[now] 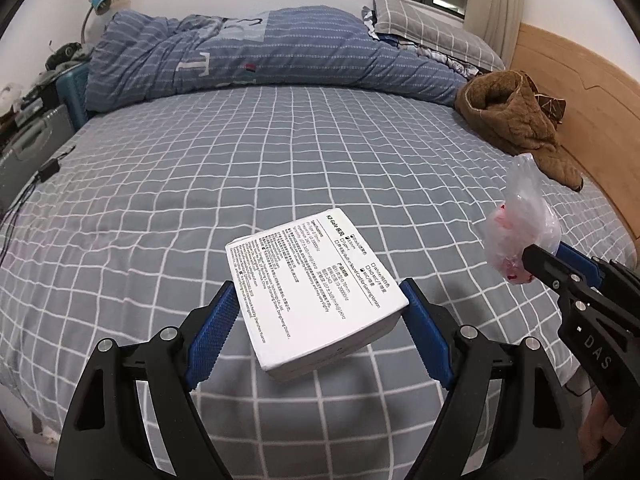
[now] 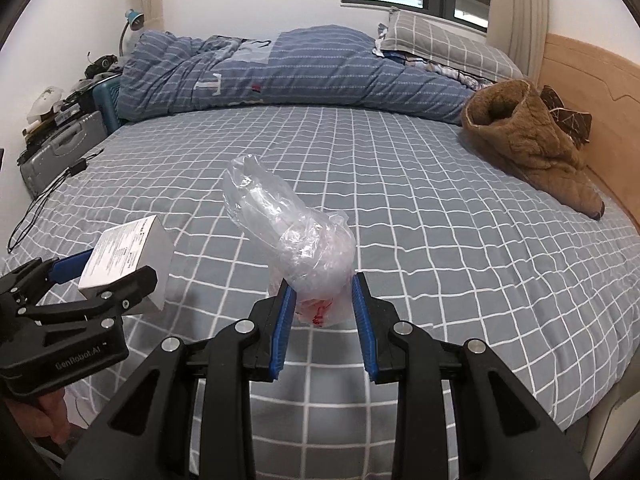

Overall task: Collect trash
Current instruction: 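Carry the white box and plastic bag off the bed to the black bin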

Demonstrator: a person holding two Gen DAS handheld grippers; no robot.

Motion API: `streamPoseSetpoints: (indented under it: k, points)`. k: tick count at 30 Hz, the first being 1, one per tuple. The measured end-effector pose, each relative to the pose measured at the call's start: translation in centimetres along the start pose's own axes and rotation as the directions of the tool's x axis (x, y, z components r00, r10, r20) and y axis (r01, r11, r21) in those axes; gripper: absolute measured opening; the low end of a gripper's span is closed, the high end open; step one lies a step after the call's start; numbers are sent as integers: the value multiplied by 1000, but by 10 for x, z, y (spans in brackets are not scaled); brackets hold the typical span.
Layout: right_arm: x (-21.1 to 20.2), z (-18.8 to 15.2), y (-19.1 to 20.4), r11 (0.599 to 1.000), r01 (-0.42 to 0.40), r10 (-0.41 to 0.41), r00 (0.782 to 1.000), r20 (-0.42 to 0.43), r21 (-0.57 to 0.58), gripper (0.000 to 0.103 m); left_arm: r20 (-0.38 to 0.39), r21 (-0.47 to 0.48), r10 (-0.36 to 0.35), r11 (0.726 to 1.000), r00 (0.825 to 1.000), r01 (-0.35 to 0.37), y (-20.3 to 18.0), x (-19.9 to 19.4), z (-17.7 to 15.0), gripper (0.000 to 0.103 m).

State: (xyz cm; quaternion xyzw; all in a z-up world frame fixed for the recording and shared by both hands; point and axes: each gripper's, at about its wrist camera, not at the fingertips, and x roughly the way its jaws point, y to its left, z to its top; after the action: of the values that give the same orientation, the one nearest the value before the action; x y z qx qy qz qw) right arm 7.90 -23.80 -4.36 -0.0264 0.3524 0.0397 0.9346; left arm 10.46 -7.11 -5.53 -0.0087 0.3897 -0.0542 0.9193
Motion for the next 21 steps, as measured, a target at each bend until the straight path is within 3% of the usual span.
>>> streamPoseSetpoints:
  k: [21]
  points:
    - [-46,-23,35,999,-20,20,1000,2,-31,28,-5,-16,6,1000,1000,-6,22,-56,-40,79]
